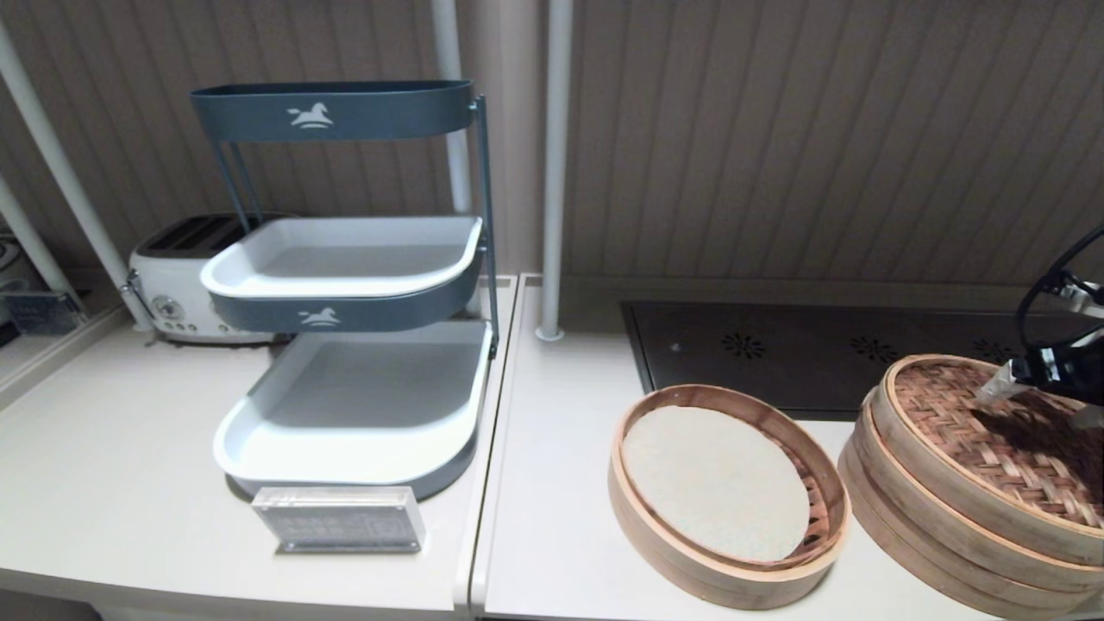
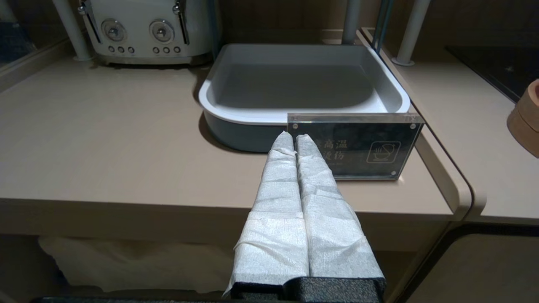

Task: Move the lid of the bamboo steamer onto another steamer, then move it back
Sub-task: Pick up the steamer

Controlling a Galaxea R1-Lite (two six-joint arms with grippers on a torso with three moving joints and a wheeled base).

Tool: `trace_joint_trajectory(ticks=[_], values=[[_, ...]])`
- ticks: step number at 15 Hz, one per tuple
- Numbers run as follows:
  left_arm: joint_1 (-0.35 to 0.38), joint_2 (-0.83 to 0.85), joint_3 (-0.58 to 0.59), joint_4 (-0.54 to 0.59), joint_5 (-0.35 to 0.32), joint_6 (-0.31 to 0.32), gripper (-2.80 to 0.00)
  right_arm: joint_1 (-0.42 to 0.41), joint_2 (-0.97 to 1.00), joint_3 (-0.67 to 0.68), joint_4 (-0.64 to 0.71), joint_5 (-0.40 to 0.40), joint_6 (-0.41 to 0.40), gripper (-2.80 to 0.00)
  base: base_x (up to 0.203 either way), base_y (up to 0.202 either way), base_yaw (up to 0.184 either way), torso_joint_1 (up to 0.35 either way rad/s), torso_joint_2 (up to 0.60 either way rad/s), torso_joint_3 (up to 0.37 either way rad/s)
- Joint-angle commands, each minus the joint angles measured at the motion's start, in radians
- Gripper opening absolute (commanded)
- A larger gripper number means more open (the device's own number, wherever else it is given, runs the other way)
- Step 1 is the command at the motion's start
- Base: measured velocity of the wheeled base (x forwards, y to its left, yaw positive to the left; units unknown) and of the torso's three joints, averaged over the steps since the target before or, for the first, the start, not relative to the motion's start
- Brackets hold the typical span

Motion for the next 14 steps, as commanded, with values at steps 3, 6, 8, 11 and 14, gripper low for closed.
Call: trace_joint_trajectory(ticks=[3, 6, 8, 11, 14], values=[[0.0, -0.002, 0.028, 0.0, 0.0, 0.0, -2.8, 0.001, 0.002, -0.005, 0.005, 0.002, -0.002, 0.0, 0.0, 0.0, 0.0, 0.0, 0.0, 0.0], [0.0, -0.002, 0.028, 0.0, 0.0, 0.0, -2.8, 0.004, 0.001, -0.005, 0.005, 0.002, -0.001, 0.0, 0.0, 0.0, 0.0, 0.0, 0.0, 0.0], [0.0, -0.003, 0.028, 0.0, 0.0, 0.0, -2.8, 0.007, 0.001, -0.005, 0.005, 0.0, -0.003, 0.0, 0.0, 0.0, 0.0, 0.0, 0.0, 0.0], [0.0, -0.003, 0.028, 0.0, 0.0, 0.0, -2.8, 0.006, 0.002, -0.007, 0.008, 0.0, -0.01, 0.0, 0.0, 0.0, 0.0, 0.0, 0.0, 0.0], [0.0, -0.002, 0.028, 0.0, 0.0, 0.0, -2.8, 0.006, -0.001, 0.006, 0.013, -0.001, -0.044, 0.0, 0.0, 0.0, 0.0, 0.0, 0.0, 0.0]])
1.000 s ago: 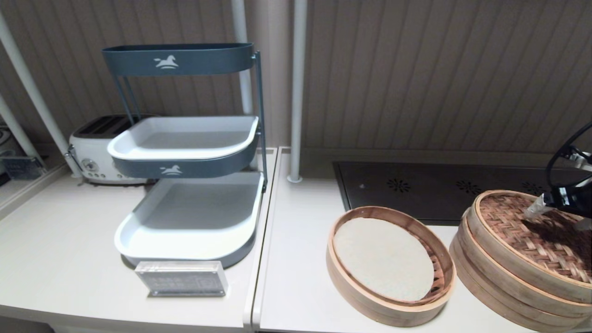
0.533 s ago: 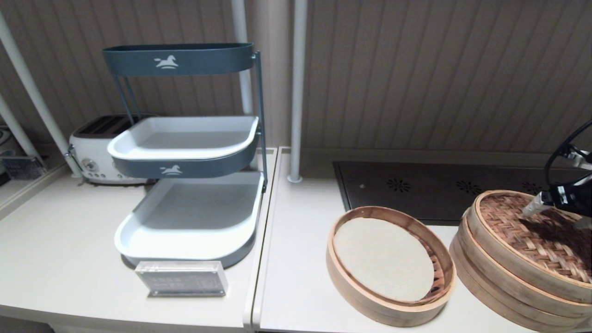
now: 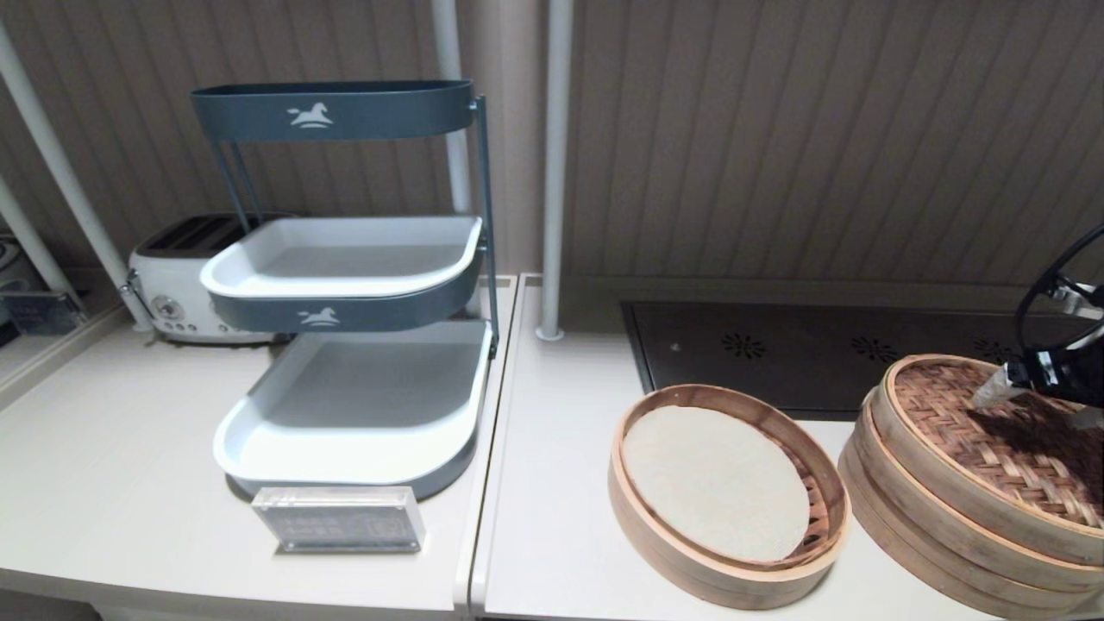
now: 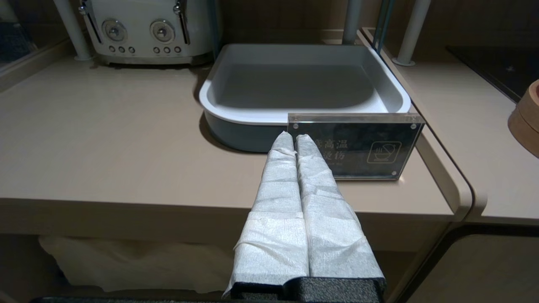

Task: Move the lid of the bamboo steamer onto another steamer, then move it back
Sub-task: Pick up the steamer

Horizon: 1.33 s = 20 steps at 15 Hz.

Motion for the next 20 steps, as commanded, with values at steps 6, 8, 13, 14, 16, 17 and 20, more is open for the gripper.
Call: trace_joint_trajectory(ticks=[6, 8, 13, 14, 16, 17, 20], values=[[0.0, -0.003, 0.028, 0.0, 0.0, 0.0, -2.8, 0.001, -0.001, 0.013, 0.002, -0.013, -0.005, 0.0, 0.0, 0.0, 0.0, 0.0, 0.0, 0.0], [0.0, -0.003, 0.028, 0.0, 0.0, 0.0, -2.8, 0.0, 0.0, 0.016, 0.0, -0.013, -0.004, 0.0, 0.0, 0.0, 0.0, 0.0, 0.0, 0.0], [0.0, -0.002, 0.028, 0.0, 0.0, 0.0, -2.8, -0.003, 0.003, 0.027, -0.005, -0.014, -0.001, -2.8, 0.0, 0.0, 0.0, 0.0, 0.0, 0.0], [0.0, -0.002, 0.028, -0.001, 0.0, 0.0, -2.8, -0.003, 0.003, 0.027, -0.003, -0.014, 0.0, -2.8, 0.0, 0.0, 0.0, 0.0, 0.0, 0.0], [0.0, -0.002, 0.028, 0.0, 0.0, 0.0, -2.8, -0.002, 0.003, 0.029, -0.003, -0.014, 0.0, -2.8, 0.0, 0.0, 0.0, 0.0, 0.0, 0.0], [0.0, -0.002, 0.028, 0.0, 0.0, 0.0, -2.8, -0.002, 0.003, 0.029, -0.003, -0.014, 0.001, -2.8, 0.0, 0.0, 0.0, 0.0, 0.0, 0.0], [0.0, -0.003, 0.028, 0.0, 0.0, 0.0, -2.8, 0.001, 0.002, 0.038, -0.003, -0.012, 0.001, -2.8, 0.0, 0.0, 0.0, 0.0, 0.0, 0.0]])
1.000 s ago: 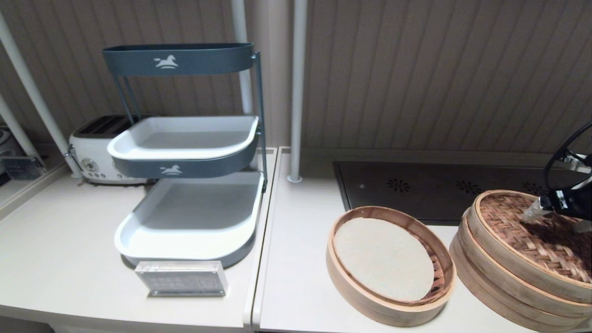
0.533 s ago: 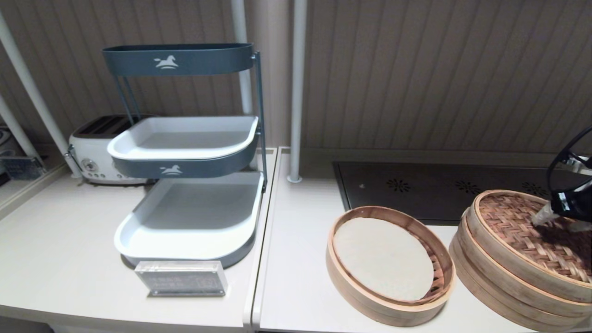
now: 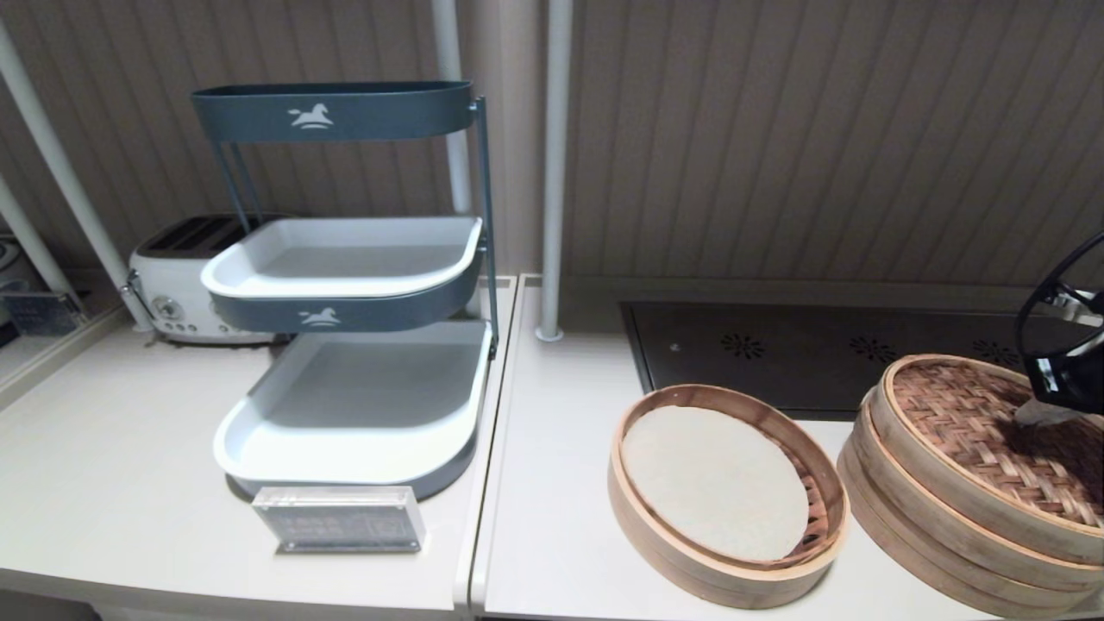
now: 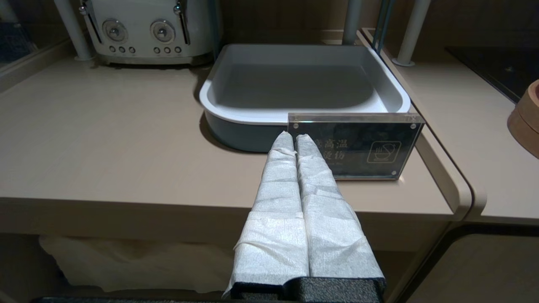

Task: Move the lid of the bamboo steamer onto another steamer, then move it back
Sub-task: Pick up the steamer

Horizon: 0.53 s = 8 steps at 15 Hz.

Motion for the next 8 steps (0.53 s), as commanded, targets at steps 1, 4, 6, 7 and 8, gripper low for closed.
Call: trace_joint_trajectory(ticks=[1, 4, 6, 7, 8], values=[[0.0, -0.002, 0.028, -0.002, 0.0, 0.0, -2.8, -0.001, -0.001, 0.006, 0.006, 0.001, -0.002, -2.8, 0.0, 0.0, 0.0, 0.0, 0.0, 0.0], [0.0, -0.002, 0.028, -0.001, 0.0, 0.0, -2.8, -0.004, -0.015, -0.013, 0.006, 0.005, -0.002, -2.8, 0.0, 0.0, 0.0, 0.0, 0.0, 0.0], [0.0, -0.002, 0.028, -0.001, 0.0, 0.0, -2.8, -0.004, -0.029, -0.033, 0.009, 0.005, -0.005, -2.8, 0.0, 0.0, 0.0, 0.0, 0.0, 0.0], [0.0, -0.002, 0.028, -0.001, 0.0, 0.0, -2.8, -0.003, -0.045, -0.043, 0.009, 0.004, -0.009, -2.8, 0.0, 0.0, 0.0, 0.0, 0.0, 0.0], [0.0, -0.002, 0.028, -0.001, 0.0, 0.0, -2.8, -0.001, -0.061, -0.049, 0.011, 0.004, -0.013, -2.8, 0.0, 0.0, 0.0, 0.0, 0.0, 0.0]])
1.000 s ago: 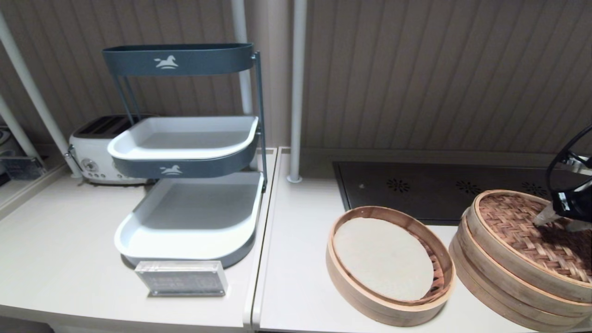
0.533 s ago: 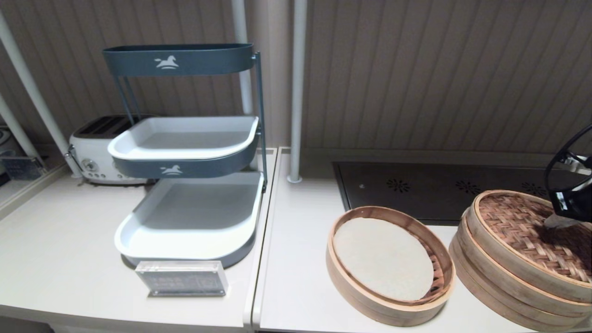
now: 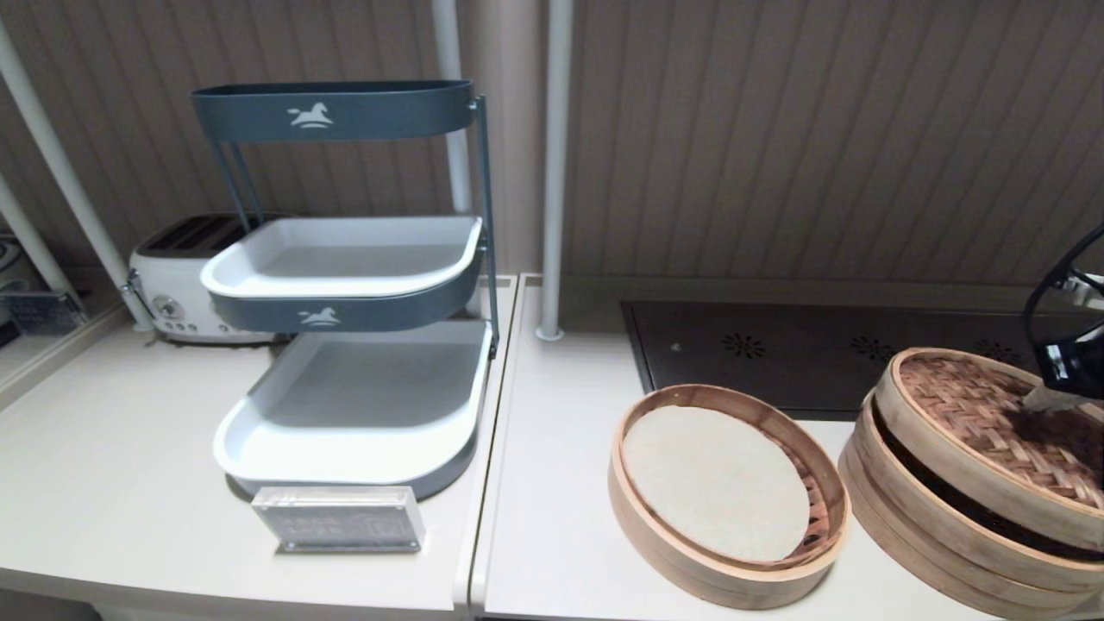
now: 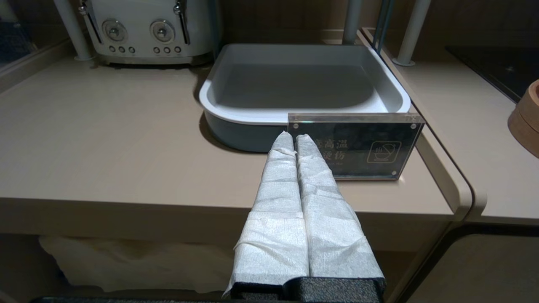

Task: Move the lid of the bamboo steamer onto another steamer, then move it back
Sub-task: Pick up the steamer, then put the steamer

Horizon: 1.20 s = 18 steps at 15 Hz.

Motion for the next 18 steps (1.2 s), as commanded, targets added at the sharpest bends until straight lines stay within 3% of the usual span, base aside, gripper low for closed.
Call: trace_joint_trajectory(ticks=[1, 8, 13, 18], values=[[0.0, -0.002, 0.028, 0.0, 0.0, 0.0, -2.8, 0.003, -0.034, -0.014, 0.003, 0.002, -0.003, -2.8, 0.0, 0.0, 0.0, 0.0, 0.0, 0.0], [0.0, -0.002, 0.028, 0.0, 0.0, 0.0, -2.8, 0.05, -0.092, -0.019, 0.007, 0.002, 0.003, -2.8, 0.0, 0.0, 0.0, 0.0, 0.0, 0.0], [0.0, -0.002, 0.028, 0.0, 0.0, 0.0, -2.8, 0.173, -0.119, -0.025, 0.009, -0.008, 0.012, -2.8, 0.0, 0.0, 0.0, 0.0, 0.0, 0.0], [0.0, -0.003, 0.028, 0.0, 0.0, 0.0, -2.8, 0.345, -0.127, -0.048, 0.009, -0.03, 0.106, -2.8, 0.0, 0.0, 0.0, 0.0, 0.0, 0.0]])
